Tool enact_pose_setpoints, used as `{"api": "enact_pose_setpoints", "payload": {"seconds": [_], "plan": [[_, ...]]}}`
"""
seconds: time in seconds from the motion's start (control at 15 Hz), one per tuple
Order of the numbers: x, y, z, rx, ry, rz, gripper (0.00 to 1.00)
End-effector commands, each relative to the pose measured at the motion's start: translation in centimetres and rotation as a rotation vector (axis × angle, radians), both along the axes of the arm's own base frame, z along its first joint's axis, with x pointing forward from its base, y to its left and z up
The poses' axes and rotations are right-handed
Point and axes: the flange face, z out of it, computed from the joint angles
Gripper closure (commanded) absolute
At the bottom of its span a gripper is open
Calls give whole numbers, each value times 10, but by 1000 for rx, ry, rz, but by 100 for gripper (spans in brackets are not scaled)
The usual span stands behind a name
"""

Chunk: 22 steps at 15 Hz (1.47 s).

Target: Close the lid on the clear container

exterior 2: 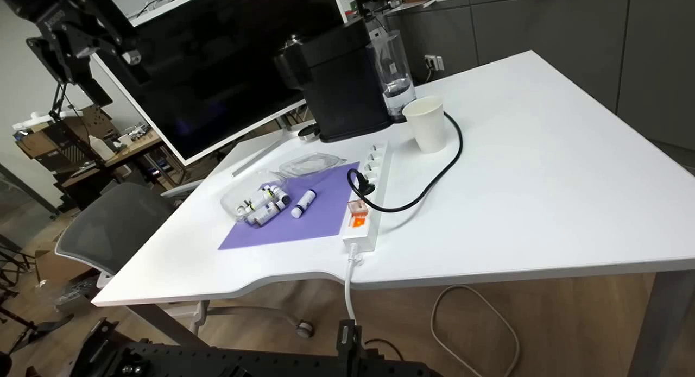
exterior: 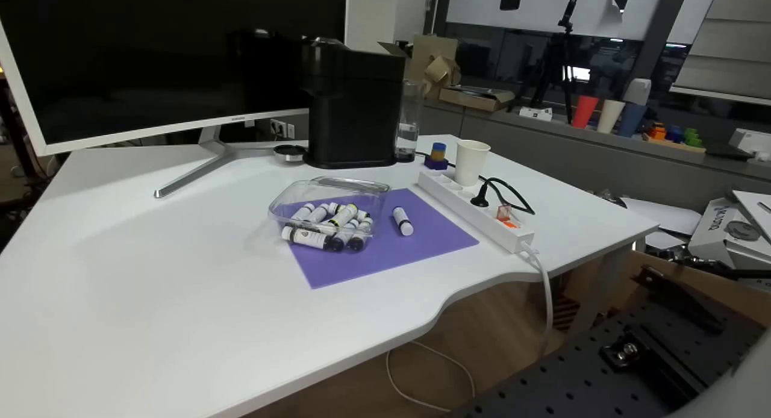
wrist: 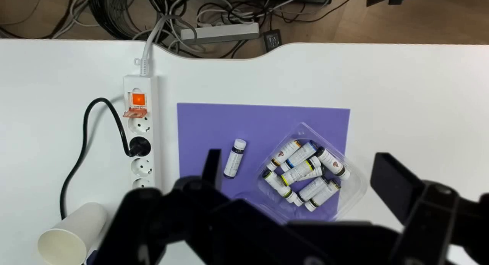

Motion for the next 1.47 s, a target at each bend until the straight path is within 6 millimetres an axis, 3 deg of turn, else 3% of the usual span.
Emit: {"api": "enact_pose_setpoints", "payload": {"seconds": [0.0, 0.33, 0.67, 0.93, 1.2, 1.4], "plan": [[0, 0, 1, 0, 1, 0, 0], [4, -1, 4, -12, -55, -51, 0], [44, -35, -3, 20, -205, -228, 0], [91, -65, -42, 109, -216, -353, 0], [127, -68, -80, 339, -127, -390, 0], [143, -72, -104, 505, -68, -438, 0]]}}
